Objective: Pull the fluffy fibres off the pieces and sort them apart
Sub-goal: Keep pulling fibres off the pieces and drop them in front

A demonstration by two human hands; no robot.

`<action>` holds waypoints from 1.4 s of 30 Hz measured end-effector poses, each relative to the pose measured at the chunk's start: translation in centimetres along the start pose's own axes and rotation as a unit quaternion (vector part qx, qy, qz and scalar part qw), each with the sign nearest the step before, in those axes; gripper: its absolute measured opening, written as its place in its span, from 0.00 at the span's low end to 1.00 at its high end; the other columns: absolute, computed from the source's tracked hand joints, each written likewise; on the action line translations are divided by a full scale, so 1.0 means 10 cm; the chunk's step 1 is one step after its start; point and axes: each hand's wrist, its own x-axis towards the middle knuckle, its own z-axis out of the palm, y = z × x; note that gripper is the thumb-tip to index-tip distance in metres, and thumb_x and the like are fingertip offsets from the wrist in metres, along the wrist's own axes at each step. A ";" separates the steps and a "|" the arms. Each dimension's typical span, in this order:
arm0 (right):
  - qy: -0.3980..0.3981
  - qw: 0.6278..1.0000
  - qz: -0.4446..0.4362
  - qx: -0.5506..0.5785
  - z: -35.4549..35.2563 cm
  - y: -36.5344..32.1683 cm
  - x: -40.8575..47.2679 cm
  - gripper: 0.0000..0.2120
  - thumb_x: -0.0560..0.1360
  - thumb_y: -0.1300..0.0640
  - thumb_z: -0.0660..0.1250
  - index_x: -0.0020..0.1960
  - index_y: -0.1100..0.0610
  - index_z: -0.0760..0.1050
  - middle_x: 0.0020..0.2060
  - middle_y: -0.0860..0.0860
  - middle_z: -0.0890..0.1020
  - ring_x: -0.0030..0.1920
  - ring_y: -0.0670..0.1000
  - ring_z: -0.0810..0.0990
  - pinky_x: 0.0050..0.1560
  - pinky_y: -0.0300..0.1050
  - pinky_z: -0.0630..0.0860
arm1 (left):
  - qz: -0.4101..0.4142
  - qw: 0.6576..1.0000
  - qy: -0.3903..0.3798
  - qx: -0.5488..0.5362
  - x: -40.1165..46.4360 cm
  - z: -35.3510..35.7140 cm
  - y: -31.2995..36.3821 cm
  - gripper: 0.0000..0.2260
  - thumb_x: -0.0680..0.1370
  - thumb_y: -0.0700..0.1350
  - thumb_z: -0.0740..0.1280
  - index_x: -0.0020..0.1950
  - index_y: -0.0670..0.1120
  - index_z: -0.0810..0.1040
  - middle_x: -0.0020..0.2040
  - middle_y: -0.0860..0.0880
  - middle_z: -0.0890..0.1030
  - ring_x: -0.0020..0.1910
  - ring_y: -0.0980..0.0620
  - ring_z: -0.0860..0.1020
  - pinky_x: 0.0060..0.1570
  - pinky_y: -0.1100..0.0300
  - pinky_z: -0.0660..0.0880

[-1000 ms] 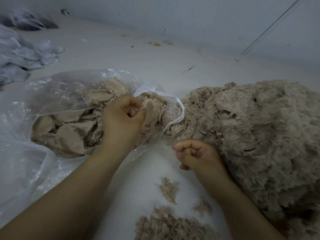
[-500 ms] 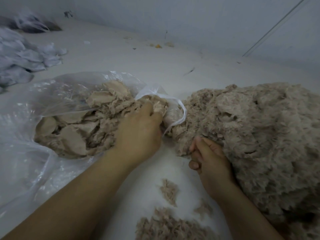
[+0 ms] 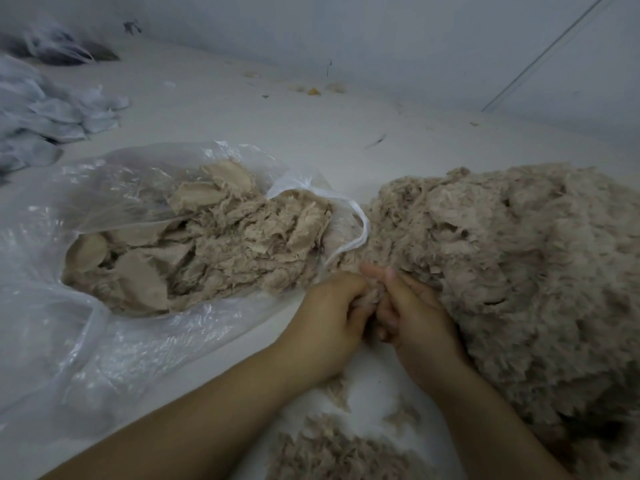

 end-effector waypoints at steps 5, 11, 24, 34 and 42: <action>0.034 0.999 0.031 0.001 0.00 -0.01 0.02 0.11 0.82 0.54 0.58 0.53 0.55 0.78 0.22 0.48 0.63 0.25 0.47 0.62 0.25 0.40 0.67 | -0.128 0.988 -0.024 -0.089 -0.13 0.09 0.04 0.07 0.77 0.35 0.66 0.39 0.38 0.73 0.32 0.46 0.77 0.32 0.53 0.74 0.32 0.61 0.71; 0.063 0.998 0.028 -0.013 -0.02 0.05 0.07 0.17 0.81 0.53 0.60 0.59 0.67 0.74 0.25 0.46 0.70 0.27 0.44 0.68 0.28 0.37 0.68 | -0.168 0.975 -0.075 -0.123 -0.45 0.05 0.16 0.07 0.78 0.37 0.65 0.40 0.39 0.72 0.35 0.41 0.76 0.29 0.55 0.71 0.30 0.60 0.69; -0.063 0.998 -0.003 -0.028 -0.05 0.02 0.01 0.26 0.70 0.42 0.64 0.37 0.67 0.76 0.20 0.51 0.67 0.23 0.49 0.64 0.27 0.41 0.63 | -0.240 0.922 -0.006 -0.304 -0.17 -0.02 0.06 0.13 0.73 0.27 0.67 0.34 0.42 0.70 0.27 0.43 0.74 0.22 0.50 0.73 0.23 0.61 0.70; -0.085 0.993 -0.058 -0.054 -0.07 0.08 0.02 0.11 0.77 0.57 0.67 0.38 0.51 0.84 0.26 0.44 0.76 0.27 0.41 0.70 0.29 0.35 0.70 | 0.066 0.991 0.102 0.056 -0.10 -0.12 -0.09 0.11 0.65 0.25 0.65 0.37 0.39 0.71 0.36 0.49 0.71 0.35 0.53 0.67 0.33 0.62 0.64; -0.095 0.993 -0.057 -0.049 -0.06 0.10 0.00 0.20 0.80 0.55 0.61 0.30 0.52 0.76 0.23 0.46 0.70 0.26 0.44 0.67 0.29 0.37 0.68 | 0.139 0.987 0.082 0.013 -0.14 -0.10 -0.06 0.10 0.66 0.27 0.61 0.42 0.39 0.74 0.40 0.48 0.72 0.38 0.51 0.70 0.39 0.62 0.69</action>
